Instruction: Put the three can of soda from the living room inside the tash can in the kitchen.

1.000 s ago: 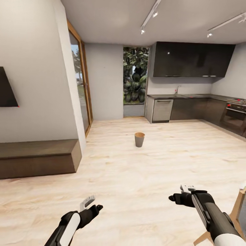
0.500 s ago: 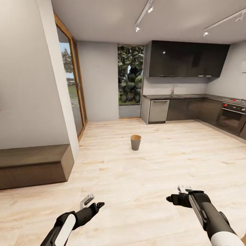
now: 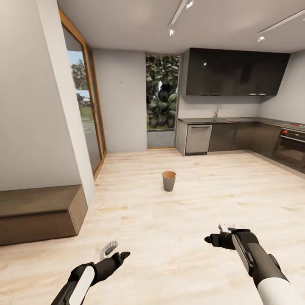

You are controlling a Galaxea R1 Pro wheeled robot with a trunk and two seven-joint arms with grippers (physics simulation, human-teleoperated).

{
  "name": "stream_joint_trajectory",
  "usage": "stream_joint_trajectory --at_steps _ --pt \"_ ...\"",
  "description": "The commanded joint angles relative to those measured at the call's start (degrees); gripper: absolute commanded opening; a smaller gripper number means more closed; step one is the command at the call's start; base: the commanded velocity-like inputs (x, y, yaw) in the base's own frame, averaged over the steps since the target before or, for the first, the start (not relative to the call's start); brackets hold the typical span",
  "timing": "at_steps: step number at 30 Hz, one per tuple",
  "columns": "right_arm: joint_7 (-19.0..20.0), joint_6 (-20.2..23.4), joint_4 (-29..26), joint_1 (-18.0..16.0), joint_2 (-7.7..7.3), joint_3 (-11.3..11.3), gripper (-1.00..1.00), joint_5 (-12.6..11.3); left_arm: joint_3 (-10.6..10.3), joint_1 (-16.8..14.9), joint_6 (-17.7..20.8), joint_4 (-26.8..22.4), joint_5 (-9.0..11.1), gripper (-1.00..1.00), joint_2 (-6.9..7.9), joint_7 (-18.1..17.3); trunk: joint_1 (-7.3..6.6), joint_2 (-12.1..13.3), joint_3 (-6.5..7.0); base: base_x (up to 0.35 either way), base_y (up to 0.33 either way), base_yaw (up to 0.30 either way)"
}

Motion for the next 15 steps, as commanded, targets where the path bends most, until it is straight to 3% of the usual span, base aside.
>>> stream_joint_trajectory --at_steps 1,15 --pt "0.0 0.0 0.0 0.0 0.01 0.0 1.00 0.0 0.0 0.0 0.0 0.0 0.0 1.00 -0.01 0.0 0.00 0.0 0.00 0.347 0.000 0.000" --pt "0.0 0.3 0.4 -0.2 0.02 0.0 1.00 0.1 -0.3 0.0 0.0 0.8 -0.4 1.00 0.03 0.0 0.00 0.0 0.00 0.348 0.000 0.000"
